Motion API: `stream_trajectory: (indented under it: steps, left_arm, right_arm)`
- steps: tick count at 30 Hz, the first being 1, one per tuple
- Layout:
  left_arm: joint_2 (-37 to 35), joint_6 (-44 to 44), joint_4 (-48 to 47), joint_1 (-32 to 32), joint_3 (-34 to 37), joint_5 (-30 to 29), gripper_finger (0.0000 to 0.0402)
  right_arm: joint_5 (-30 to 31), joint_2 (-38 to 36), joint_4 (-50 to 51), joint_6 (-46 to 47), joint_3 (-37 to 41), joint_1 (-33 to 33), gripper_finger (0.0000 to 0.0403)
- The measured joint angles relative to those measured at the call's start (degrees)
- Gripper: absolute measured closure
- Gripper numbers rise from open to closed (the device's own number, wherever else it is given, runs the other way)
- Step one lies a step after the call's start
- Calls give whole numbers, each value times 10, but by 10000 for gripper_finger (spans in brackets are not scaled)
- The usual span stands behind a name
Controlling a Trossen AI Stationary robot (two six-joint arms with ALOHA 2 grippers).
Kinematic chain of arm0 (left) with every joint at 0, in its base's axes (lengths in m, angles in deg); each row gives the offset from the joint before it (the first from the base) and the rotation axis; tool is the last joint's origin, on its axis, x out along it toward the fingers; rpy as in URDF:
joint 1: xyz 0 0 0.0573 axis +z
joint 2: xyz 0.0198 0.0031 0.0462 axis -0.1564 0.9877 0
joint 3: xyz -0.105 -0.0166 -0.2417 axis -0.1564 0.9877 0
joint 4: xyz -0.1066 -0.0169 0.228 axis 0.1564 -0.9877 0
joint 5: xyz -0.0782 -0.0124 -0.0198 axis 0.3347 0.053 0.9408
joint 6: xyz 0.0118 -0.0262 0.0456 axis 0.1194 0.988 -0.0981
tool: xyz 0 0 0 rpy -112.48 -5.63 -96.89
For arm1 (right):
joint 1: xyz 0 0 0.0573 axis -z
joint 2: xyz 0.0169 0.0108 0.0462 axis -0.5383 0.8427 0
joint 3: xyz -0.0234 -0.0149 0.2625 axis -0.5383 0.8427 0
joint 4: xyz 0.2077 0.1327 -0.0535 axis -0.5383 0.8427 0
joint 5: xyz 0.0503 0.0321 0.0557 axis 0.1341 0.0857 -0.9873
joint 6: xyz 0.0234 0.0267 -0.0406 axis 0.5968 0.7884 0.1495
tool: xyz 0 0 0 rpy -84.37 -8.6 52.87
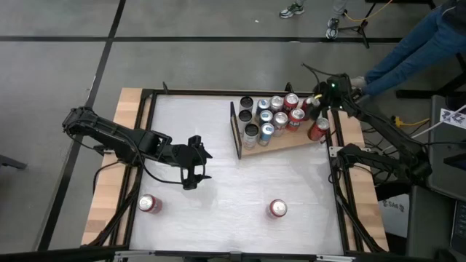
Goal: Place canned beverage on shelf
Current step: Adjust the red soda can on the shelf
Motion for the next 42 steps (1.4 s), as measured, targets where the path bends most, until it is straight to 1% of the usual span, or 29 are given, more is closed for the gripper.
stream_trajectory:
  steps: [5,8,12,16,17,19,23,27,29,33,35,38,42]
  left_arm:
    - [0,0,0,0,0,0,59]
    - [0,0,0,0,0,0,59]
    - [0,0,0,0,0,0,59]
    - [0,0,0,0,0,0,59]
    - [0,0,0,0,0,0,59]
    - [0,0,0,0,0,0,59]
    - [0,0,0,0,0,0,59]
    - [0,0,0,0,0,0,59]
    - [0,0,0,0,0,0,59]
    - [0,0,0,0,0,0,59]
    - [0,0,0,0,0,0,59]
    - [0,0,0,0,0,0,59]
    - [0,0,6,0,0,0,59]
  right_arm:
    - [-3,-1,59,2,-52,0,54]
    - [-27,-1,109,4,-80,0,54]
    - [-88,-1,158,46,-101,0,54]
    - [-187,-3,194,55,-109,0,54]
    - [-200,-6,195,55,-109,-1,54]
    - [-201,-16,195,55,-109,-1,54]
    - [-201,-49,190,57,-109,-1,54]
    - [-217,-96,192,94,-109,-1,54]
    - [-236,-121,198,107,-110,-1,54]
    - [-298,-173,198,148,-110,-1,54]
    - [-301,-202,198,172,-110,-1,55]
    - [-299,-245,195,205,-98,-1,67]
    - [-336,-295,192,252,-62,-1,100]
